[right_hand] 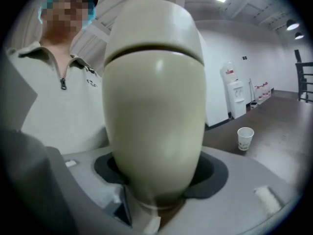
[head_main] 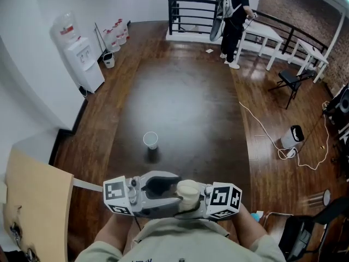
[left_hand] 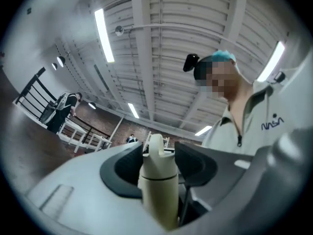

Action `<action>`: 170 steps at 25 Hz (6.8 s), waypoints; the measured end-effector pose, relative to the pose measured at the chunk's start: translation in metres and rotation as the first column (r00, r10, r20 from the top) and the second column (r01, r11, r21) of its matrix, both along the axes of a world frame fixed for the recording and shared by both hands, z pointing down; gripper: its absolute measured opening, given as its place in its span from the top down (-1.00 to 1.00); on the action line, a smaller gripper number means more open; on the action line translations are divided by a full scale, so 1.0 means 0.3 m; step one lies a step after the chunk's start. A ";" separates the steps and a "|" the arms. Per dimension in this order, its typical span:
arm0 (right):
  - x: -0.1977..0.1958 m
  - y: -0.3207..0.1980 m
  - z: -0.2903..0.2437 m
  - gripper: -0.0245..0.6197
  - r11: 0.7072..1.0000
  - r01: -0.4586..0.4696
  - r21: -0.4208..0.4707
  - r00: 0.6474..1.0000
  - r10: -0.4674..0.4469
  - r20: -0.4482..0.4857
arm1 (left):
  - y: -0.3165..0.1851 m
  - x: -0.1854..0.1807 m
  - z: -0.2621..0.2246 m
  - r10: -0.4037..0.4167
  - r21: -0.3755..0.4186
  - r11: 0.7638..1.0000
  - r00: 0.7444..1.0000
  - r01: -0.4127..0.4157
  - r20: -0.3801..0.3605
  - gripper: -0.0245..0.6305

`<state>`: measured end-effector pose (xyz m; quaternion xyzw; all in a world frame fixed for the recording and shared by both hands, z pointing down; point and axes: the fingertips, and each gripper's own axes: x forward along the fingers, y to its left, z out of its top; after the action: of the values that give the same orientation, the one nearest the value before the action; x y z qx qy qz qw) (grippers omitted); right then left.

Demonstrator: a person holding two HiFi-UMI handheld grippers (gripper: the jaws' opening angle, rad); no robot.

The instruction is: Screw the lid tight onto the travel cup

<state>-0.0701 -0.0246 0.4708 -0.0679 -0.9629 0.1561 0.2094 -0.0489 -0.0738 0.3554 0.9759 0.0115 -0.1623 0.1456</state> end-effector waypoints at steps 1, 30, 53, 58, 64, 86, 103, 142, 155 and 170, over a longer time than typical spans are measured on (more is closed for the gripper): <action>0.001 0.014 -0.013 -0.02 0.999 0.034 -0.014 0.999 -0.034 0.010 | -0.005 -0.005 -0.010 0.019 -0.002 1.000 1.000 -0.019 -0.021 0.33; -0.014 -0.327 -0.003 -0.02 0.773 -0.514 0.371 0.797 0.591 -0.125 | -0.131 0.055 -0.020 -0.530 0.120 0.848 0.835 0.517 0.149 -0.17; -0.052 0.081 -0.092 -0.02 0.985 0.165 -0.045 0.984 -0.162 0.067 | 0.087 0.086 -0.055 0.222 0.010 0.975 0.975 -0.222 0.005 -0.01; -0.044 0.123 -0.129 -0.02 0.969 0.233 -0.085 0.967 -0.221 0.125 | 0.115 0.089 -0.081 0.368 -0.014 0.929 0.927 -0.370 -0.072 -0.01; -0.042 0.105 -0.111 -0.02 0.977 0.203 -0.071 0.975 -0.195 0.102 | 0.106 0.098 -0.070 0.366 -0.004 0.930 0.928 -0.367 -0.064 -0.02; -0.013 -0.288 -0.040 -0.02 0.770 -0.535 0.347 0.817 0.577 -0.021 | -0.095 0.088 0.011 -0.527 0.169 0.848 0.831 0.502 0.177 -0.14; -0.035 -0.166 -0.035 -0.02 0.894 -0.325 0.310 0.926 0.367 -0.089 | -0.050 0.098 0.013 -0.306 0.073 0.952 0.933 0.298 0.187 -0.03; -0.037 0.116 -0.203 -0.01 0.959 0.243 -0.148 0.947 -0.201 0.250 | 0.098 0.056 -0.130 0.507 0.000 0.860 0.855 -0.510 -0.110 0.00; -0.008 -0.247 -0.174 -0.01 0.883 -0.432 0.181 0.899 0.407 0.160 | -0.106 0.010 -0.103 -0.199 0.060 0.978 0.980 0.197 0.026 -0.07; 0.004 -0.328 -0.122 -0.01 0.640 -0.586 0.497 0.771 0.629 0.099 | -0.093 0.010 -0.082 -0.484 0.112 0.871 0.874 0.477 0.042 -0.03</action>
<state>-0.0689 -0.1232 0.4344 0.3227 -0.9256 -0.0351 0.1947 -0.0460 -0.1018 0.3309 0.9590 -0.2286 -0.1588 0.0529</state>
